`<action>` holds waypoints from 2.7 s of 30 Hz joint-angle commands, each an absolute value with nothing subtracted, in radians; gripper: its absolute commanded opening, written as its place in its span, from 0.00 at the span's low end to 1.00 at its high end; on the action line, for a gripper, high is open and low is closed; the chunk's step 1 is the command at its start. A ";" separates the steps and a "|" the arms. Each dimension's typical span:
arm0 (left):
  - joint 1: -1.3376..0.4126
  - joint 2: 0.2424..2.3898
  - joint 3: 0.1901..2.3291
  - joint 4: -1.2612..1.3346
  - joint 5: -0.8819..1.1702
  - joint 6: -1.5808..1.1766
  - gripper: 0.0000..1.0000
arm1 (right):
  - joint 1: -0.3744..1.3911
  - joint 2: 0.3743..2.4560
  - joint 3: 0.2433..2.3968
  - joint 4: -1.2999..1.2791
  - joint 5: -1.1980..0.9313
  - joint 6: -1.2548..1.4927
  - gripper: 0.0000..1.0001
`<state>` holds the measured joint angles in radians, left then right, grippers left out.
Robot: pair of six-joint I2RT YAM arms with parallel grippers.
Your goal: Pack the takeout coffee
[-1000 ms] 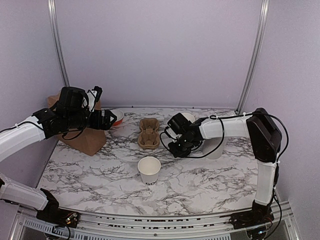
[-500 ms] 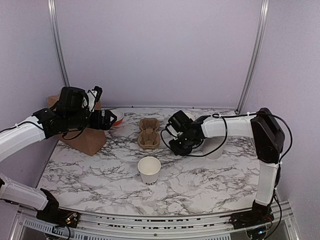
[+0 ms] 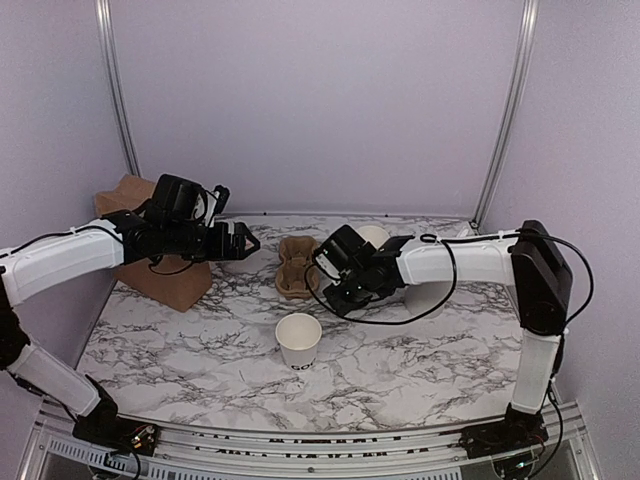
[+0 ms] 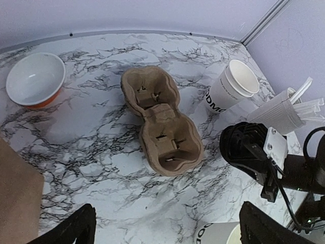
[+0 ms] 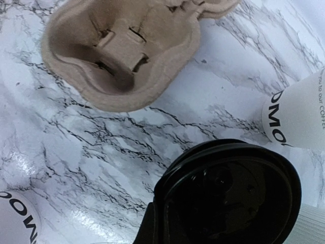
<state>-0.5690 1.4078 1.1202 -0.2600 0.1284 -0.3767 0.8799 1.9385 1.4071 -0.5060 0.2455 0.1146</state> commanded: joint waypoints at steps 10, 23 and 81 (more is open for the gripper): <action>-0.621 1.818 1.434 -0.114 0.400 -0.606 0.83 | 0.899 1.749 1.279 -0.316 0.100 -0.063 0.00; -0.670 2.034 1.582 -0.049 0.521 -0.661 0.51 | 0.898 1.757 1.296 -0.338 0.089 -0.088 0.00; -0.713 2.131 1.499 0.188 0.609 -0.765 0.25 | 0.776 1.713 1.272 -0.332 -0.046 -0.018 0.00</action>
